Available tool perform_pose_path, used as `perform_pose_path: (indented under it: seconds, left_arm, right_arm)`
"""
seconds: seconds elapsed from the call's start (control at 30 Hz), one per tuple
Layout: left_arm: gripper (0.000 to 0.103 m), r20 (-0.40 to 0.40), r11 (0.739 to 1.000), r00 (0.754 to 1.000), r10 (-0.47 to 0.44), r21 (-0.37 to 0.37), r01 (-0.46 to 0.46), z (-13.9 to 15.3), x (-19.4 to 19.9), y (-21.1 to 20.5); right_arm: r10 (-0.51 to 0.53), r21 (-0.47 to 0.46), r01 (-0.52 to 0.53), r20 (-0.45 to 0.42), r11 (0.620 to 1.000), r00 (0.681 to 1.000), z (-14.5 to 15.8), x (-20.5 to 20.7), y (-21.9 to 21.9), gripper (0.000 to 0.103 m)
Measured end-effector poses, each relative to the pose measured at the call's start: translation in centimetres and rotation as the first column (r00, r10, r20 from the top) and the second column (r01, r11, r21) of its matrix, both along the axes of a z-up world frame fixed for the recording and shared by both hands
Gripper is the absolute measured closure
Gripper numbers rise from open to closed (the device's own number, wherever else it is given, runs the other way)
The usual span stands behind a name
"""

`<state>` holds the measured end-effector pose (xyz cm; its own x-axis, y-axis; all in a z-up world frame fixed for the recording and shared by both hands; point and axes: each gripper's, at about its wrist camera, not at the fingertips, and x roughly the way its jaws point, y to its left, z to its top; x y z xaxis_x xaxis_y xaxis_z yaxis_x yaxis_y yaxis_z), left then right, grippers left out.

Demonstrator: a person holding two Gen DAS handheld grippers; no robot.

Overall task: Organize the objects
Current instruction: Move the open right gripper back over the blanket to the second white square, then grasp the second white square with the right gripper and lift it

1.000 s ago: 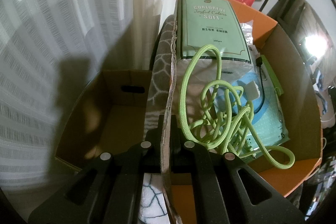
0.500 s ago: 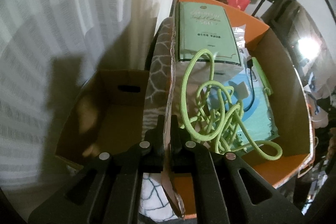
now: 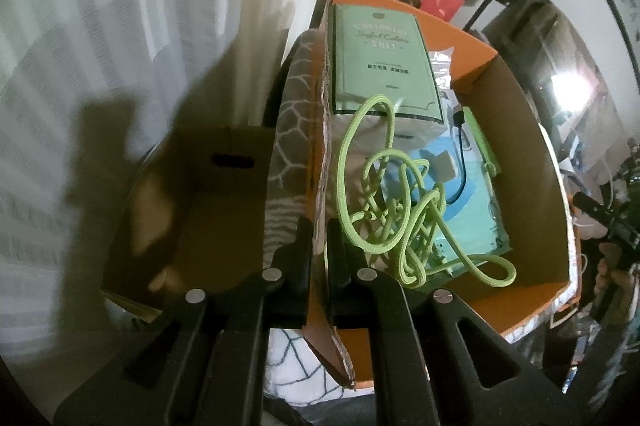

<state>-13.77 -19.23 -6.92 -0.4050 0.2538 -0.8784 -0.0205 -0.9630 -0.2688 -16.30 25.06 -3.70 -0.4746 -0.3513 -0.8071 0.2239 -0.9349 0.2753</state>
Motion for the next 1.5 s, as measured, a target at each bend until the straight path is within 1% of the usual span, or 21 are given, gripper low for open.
perform_pose_path:
  seconds: [0.1, 0.17, 0.3, 0.47, 0.7, 0.87, 1.03, 1.13, 1.2, 1.27, 1.4, 1.5]
  left_arm:
    - [0.096, 0.001, 1.0, 1.0, -0.002, -0.004, 0.002, 0.1, -0.1, 0.0]
    - [0.096, 0.001, 1.0, 1.0, -0.001, -0.005, 0.001, 0.1, -0.1, 0.0]
    - [0.096, 0.0, 1.0, 1.0, 0.0, -0.003, 0.0, 0.1, 0.0, 0.0]
    - [0.096, 0.0, 1.0, 1.0, -0.001, -0.006, 0.001, 0.1, 0.0, 0.0]
    - [0.096, 0.0, 1.0, 1.0, -0.001, -0.005, 0.001, 0.1, 0.0, 0.0]
    - [0.096, 0.0, 1.0, 1.0, -0.001, -0.004, 0.001, 0.0, -0.1, 0.0]
    - [0.096, 0.0, 1.0, 1.0, -0.001, -0.004, 0.001, 0.0, -0.1, -0.1]
    - [0.096, 0.0, 1.0, 1.0, -0.001, -0.005, 0.001, 0.0, -0.1, 0.0]
    - [0.096, -0.001, 1.0, 1.0, 0.002, -0.005, -0.002, 0.0, -0.1, -0.1]
    - [0.096, -0.001, 1.0, 1.0, 0.002, -0.004, -0.002, 0.0, -0.1, -0.1]
    - [0.096, -0.001, 1.0, 1.0, 0.002, -0.004, -0.002, 0.0, -0.1, -0.1]
    - [0.096, -0.001, 1.0, 1.0, 0.002, -0.004, -0.002, 0.0, -0.1, -0.1]
  right_arm:
    - [-0.012, 0.01, 0.012, 0.001, 1.0, 1.0, -0.4, -0.5, 0.5, 0.02]
    - [-0.021, 0.034, 0.021, 0.003, 0.999, 1.0, -0.8, -1.1, 0.8, 0.021]
    - [-0.034, 0.072, 0.032, 0.024, 0.997, 0.999, -2.0, -2.1, 1.3, 0.03]
    - [-0.048, 0.096, 0.043, 0.055, 0.994, 0.997, -3.6, -3.3, 1.5, 0.035]
    - [-0.051, 0.102, 0.047, 0.043, 0.994, 0.998, -3.6, -5.5, 0.8, 0.041]
    - [-0.039, 0.153, 0.03, 0.057, 0.988, 0.998, -4.1, -7.2, -0.4, 0.045]
    - [0.006, 0.216, -0.021, 0.067, 0.976, 0.998, -4.9, -8.0, -2.0, 0.051]
    - [0.019, 0.236, -0.036, 0.073, 0.971, 0.997, -5.3, -8.4, -2.6, 0.057]
    - [0.025, 0.248, -0.044, 0.079, 0.968, 0.997, -5.6, -8.6, -2.9, 0.068]
    - [0.029, 0.252, -0.05, 0.085, 0.966, 0.996, -5.9, -8.8, -3.1, 0.075]
    - [0.027, 0.251, -0.045, 0.076, 0.967, 0.997, -5.9, -8.7, -3.0, 0.076]
    - [0.026, 0.233, -0.041, 0.07, 0.971, 0.997, -5.4, -8.3, -2.9, 0.076]
